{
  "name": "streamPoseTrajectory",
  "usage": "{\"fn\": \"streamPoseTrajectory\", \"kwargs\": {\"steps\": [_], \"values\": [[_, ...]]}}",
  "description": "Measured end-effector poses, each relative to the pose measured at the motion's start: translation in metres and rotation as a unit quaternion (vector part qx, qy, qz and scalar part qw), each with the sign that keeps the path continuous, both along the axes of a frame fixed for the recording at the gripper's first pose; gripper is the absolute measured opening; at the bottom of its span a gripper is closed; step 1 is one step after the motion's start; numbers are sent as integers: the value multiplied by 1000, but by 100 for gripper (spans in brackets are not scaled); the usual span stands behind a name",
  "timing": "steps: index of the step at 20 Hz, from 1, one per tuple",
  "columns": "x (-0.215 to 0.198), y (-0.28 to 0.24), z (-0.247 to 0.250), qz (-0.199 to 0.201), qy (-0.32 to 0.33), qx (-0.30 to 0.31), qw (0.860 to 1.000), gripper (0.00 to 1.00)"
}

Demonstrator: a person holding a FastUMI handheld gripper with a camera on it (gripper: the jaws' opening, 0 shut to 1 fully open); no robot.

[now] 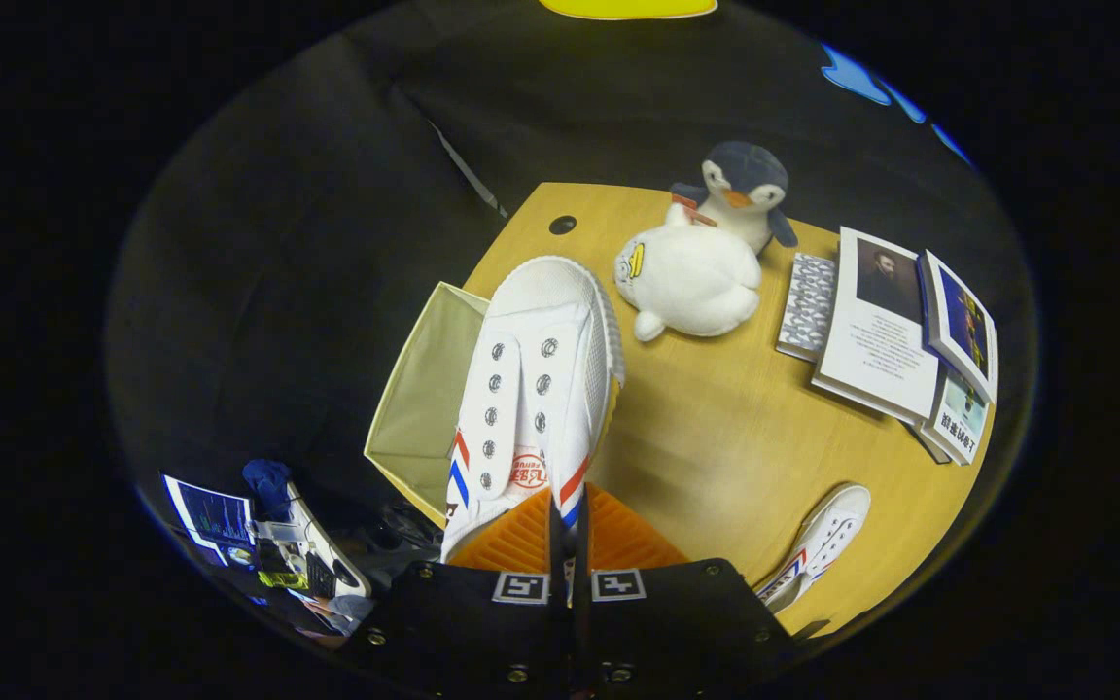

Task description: Open the storage box then place both shoes into the box .Put the left shoe in first, then the right shoe, with the right side of both shoes facing outward in a uniform manner.

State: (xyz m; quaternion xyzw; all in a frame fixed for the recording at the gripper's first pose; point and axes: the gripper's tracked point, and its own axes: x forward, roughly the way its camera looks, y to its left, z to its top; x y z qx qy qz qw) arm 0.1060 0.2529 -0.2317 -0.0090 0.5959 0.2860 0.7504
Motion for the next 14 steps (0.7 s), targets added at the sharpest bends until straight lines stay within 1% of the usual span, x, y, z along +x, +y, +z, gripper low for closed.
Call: {"fn": "streamPoseTrajectory", "kwargs": {"steps": [4,7,11,14], "values": [[0,51,4,31,1,7,999,1],[-3,84,-6,53,6,-2,999,2],[-6,119,-34,79,14,-32,996,2],[-6,139,-52,90,15,-51,995,2]]}}
